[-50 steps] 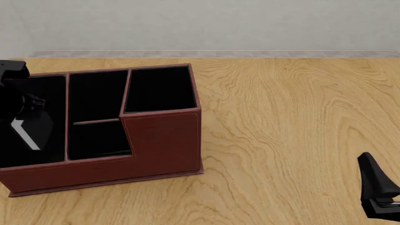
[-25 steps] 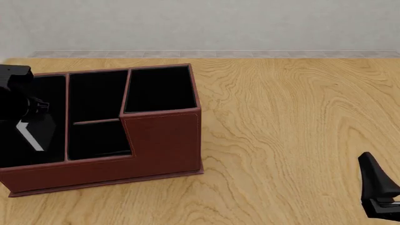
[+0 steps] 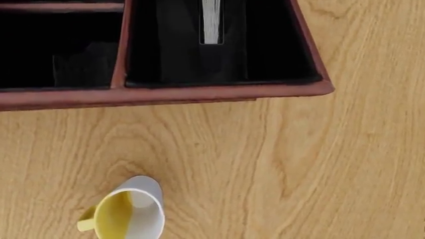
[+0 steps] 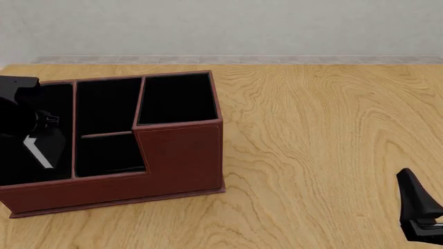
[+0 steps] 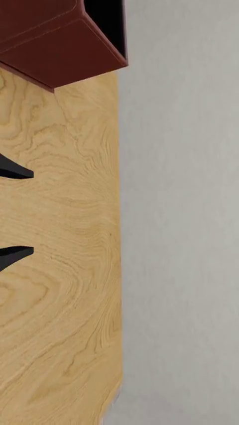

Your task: Pick up the book and place it in the left compartment of the caddy.

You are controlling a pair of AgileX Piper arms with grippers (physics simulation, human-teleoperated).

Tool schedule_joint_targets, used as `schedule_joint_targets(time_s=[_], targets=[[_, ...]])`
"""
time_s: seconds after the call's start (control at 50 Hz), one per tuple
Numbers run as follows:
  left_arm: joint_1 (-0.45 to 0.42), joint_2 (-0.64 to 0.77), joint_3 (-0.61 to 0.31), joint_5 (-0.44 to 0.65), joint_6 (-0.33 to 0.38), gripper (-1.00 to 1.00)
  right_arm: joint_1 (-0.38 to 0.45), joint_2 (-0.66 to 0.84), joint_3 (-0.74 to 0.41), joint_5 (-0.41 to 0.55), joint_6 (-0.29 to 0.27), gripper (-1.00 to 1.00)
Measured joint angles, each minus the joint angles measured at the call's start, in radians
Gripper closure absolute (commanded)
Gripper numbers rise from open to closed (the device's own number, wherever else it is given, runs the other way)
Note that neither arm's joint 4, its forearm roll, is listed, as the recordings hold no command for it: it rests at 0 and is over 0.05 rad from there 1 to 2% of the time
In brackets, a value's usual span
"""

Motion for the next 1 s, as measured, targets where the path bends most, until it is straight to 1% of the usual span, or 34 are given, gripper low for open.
schedule_joint_targets(time_s=[1.0], targets=[[0.004, 0.059, 0.041, -0.094, -0.015, 1.0, -0.009, 0.0, -0.004, 0.0, 0.004, -1.0]])
